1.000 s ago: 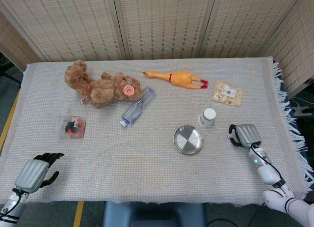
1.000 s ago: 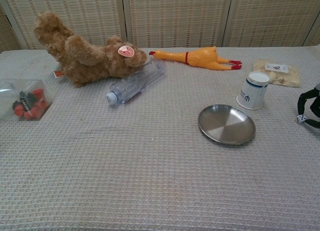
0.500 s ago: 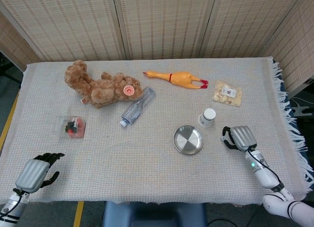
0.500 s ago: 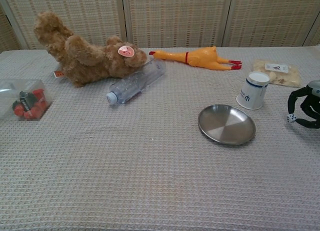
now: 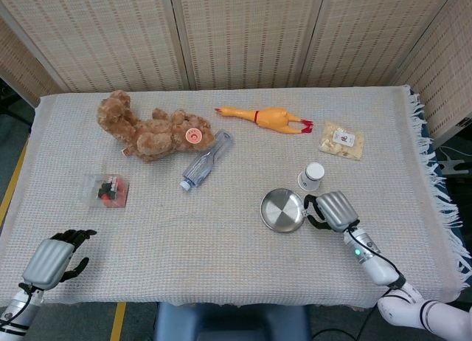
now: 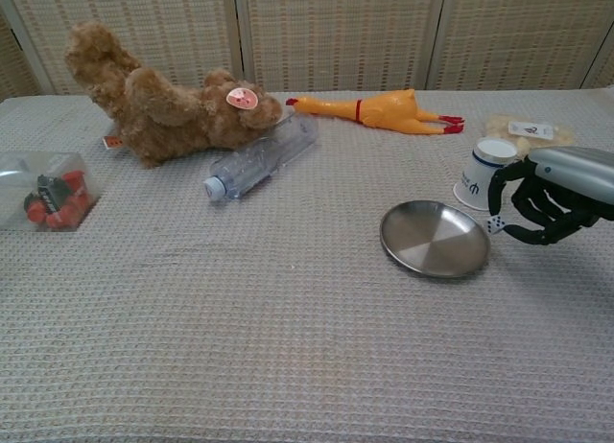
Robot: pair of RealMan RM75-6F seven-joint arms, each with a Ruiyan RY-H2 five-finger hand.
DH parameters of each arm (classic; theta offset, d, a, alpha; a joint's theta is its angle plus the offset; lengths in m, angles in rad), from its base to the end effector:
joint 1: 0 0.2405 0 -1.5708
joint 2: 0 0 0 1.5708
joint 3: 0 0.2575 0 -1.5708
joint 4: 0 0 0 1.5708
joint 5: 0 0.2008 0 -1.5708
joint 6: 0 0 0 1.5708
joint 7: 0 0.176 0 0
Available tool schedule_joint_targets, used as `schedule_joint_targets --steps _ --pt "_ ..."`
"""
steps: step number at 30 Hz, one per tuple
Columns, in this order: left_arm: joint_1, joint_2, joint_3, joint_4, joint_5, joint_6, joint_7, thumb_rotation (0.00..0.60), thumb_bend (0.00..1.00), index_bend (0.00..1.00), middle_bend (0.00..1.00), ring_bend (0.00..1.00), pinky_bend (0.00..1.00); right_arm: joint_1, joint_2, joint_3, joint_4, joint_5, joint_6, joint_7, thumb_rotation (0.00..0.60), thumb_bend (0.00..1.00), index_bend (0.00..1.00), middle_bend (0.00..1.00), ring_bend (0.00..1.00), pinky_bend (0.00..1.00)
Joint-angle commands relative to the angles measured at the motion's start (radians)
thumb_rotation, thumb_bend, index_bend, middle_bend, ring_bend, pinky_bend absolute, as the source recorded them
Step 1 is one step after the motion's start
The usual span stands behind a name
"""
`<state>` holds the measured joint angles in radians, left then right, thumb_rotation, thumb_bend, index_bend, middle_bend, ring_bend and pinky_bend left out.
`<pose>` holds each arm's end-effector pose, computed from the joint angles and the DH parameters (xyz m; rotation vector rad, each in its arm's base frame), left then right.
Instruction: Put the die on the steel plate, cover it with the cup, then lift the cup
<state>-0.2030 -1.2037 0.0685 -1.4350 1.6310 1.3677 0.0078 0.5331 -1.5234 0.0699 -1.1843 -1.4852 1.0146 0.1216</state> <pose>-0.3106 0.2227 0.1104 -1.7246 -0.8484 -0.8108 -0.2524 -0.3431 0.0026 1.8323 -1.0132 0.9203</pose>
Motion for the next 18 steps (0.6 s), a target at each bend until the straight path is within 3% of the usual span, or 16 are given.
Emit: schedule_joint_targets --steps 1,5,7,10,14,18 --pt "0.000 0.001 0.000 0.000 0.000 0.000 -0.003 0.600 0.36 0.25 0.33 0.30 0.45 0.017 -0.030 -0.003 0.026 -0.015 -0.001 0.017 0.600 0.31 0.51 0.80 0.76 0.86" --pt "-0.001 0.001 0.001 0.002 0.001 -0.001 -0.007 0.600 0.36 0.25 0.33 0.30 0.45 0.023 -0.044 -0.011 0.037 -0.034 0.010 0.028 0.600 0.31 0.45 0.80 0.74 0.86" --pt "-0.002 0.001 0.001 0.002 0.001 -0.002 -0.008 0.600 0.36 0.25 0.33 0.30 0.45 0.024 -0.044 -0.017 0.040 -0.048 0.024 0.044 0.600 0.30 0.40 0.78 0.66 0.85" --pt "-0.002 0.001 0.001 0.003 0.001 -0.003 -0.009 0.600 0.36 0.25 0.33 0.30 0.45 0.021 -0.046 -0.021 0.050 -0.071 0.060 0.078 0.600 0.27 0.35 0.65 0.48 0.83" --pt "-0.003 0.000 0.002 0.003 0.002 -0.005 -0.006 0.600 0.36 0.25 0.33 0.30 0.45 0.020 -0.044 -0.025 0.065 -0.091 0.094 0.117 0.600 0.24 0.33 0.47 0.28 0.70" --pt "-0.004 -0.001 0.003 0.002 0.002 -0.008 -0.002 0.600 0.36 0.25 0.33 0.30 0.45 0.018 -0.064 -0.020 0.111 -0.118 0.158 0.154 0.600 0.22 0.33 0.37 0.17 0.50"
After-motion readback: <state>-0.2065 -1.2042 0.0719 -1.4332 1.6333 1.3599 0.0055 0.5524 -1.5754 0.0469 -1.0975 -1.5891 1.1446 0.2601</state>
